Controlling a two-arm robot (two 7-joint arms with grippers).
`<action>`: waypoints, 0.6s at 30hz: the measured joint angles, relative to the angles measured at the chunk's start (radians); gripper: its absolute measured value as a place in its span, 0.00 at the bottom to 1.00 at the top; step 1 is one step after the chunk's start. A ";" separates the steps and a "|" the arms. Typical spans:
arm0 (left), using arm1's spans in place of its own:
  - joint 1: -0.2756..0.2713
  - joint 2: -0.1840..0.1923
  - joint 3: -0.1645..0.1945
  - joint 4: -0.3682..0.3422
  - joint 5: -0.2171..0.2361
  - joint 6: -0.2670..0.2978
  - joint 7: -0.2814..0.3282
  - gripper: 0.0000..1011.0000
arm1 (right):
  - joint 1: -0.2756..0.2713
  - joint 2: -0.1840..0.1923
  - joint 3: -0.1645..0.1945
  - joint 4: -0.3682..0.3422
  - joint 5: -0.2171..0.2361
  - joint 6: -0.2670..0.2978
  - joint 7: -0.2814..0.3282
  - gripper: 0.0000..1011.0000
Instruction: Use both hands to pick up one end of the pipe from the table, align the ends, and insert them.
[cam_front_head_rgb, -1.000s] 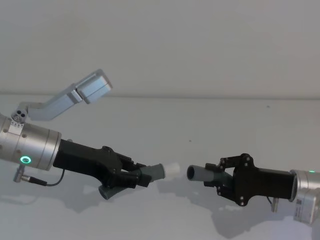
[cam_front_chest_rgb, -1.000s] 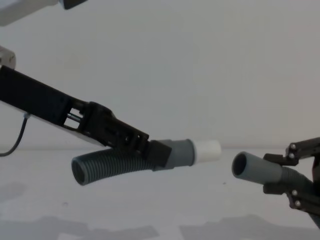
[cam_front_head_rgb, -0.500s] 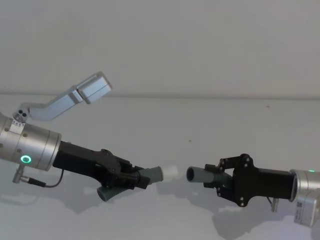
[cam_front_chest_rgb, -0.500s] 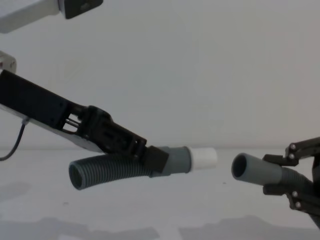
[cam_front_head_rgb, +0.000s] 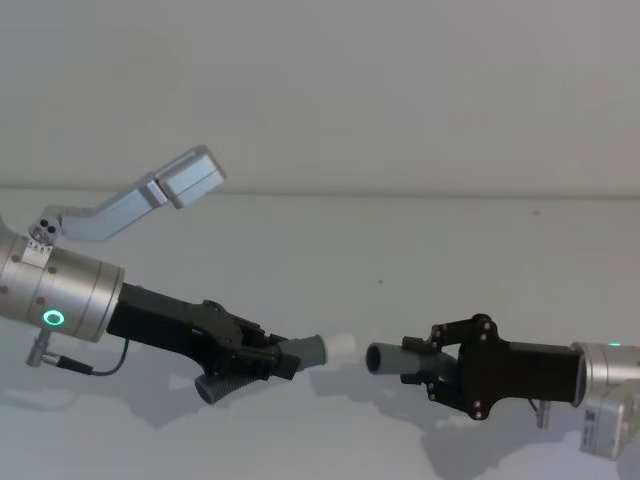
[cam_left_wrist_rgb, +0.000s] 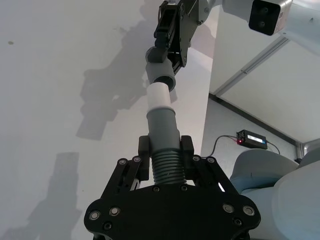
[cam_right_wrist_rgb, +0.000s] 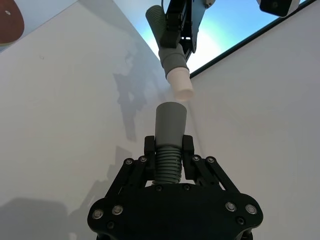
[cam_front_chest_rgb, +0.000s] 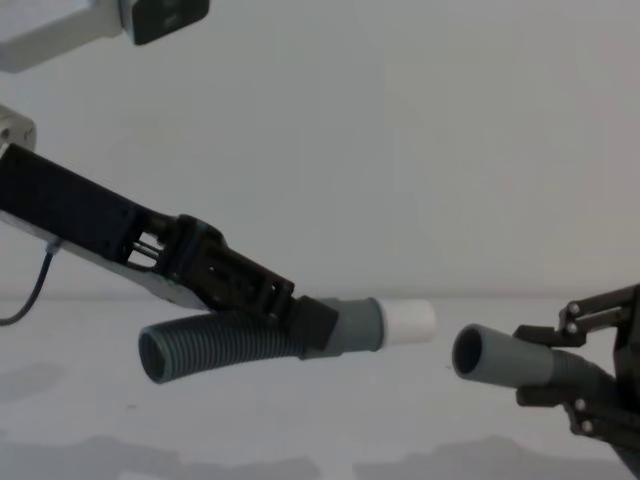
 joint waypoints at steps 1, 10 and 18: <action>0.000 0.000 0.000 0.000 0.000 0.000 0.000 0.35 | 0.001 -0.001 -0.001 0.001 0.000 0.000 0.000 0.27; -0.001 0.005 0.008 0.003 -0.008 0.001 -0.002 0.35 | 0.012 -0.006 -0.014 0.006 -0.007 0.001 0.000 0.27; -0.003 0.007 0.015 0.008 -0.015 0.001 -0.003 0.35 | 0.021 -0.008 -0.022 0.009 -0.013 0.003 -0.005 0.27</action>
